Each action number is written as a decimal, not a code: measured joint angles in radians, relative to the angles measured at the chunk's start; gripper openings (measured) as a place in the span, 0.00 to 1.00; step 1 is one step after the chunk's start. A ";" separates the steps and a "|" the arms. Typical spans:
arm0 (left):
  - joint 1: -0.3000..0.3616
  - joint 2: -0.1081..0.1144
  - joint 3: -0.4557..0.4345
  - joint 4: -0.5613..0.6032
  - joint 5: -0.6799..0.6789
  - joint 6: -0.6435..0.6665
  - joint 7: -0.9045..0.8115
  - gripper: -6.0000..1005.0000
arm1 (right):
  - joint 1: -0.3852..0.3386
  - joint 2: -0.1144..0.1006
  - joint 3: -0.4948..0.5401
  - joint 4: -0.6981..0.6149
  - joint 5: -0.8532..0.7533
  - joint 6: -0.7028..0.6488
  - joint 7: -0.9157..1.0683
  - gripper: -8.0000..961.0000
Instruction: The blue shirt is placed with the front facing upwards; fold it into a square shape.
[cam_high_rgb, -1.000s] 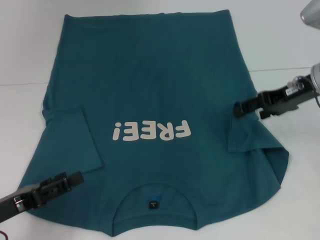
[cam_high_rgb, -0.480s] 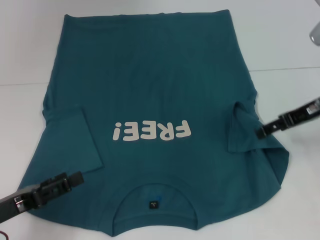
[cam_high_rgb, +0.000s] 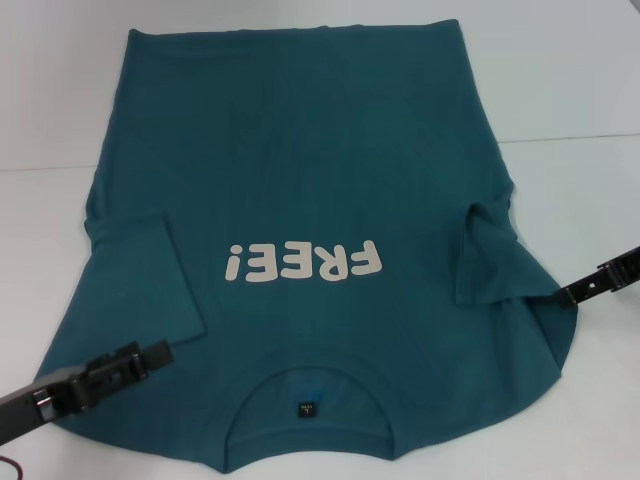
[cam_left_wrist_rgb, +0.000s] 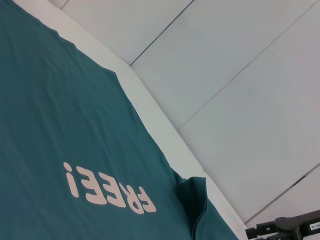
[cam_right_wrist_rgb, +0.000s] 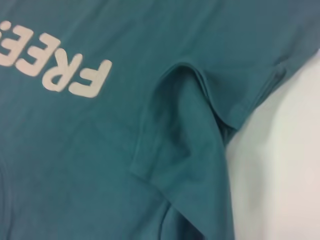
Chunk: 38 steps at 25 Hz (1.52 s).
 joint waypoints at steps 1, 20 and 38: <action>-0.001 0.000 0.000 -0.001 0.000 -0.001 0.000 0.90 | -0.002 0.007 0.000 -0.009 -0.007 0.002 -0.007 0.95; -0.003 0.001 0.000 -0.017 0.000 -0.001 0.000 0.89 | 0.009 0.122 -0.050 -0.080 -0.223 0.118 0.014 0.95; -0.004 0.002 0.000 -0.017 0.000 -0.001 0.000 0.89 | 0.019 0.147 -0.125 -0.073 -0.249 0.150 0.061 0.75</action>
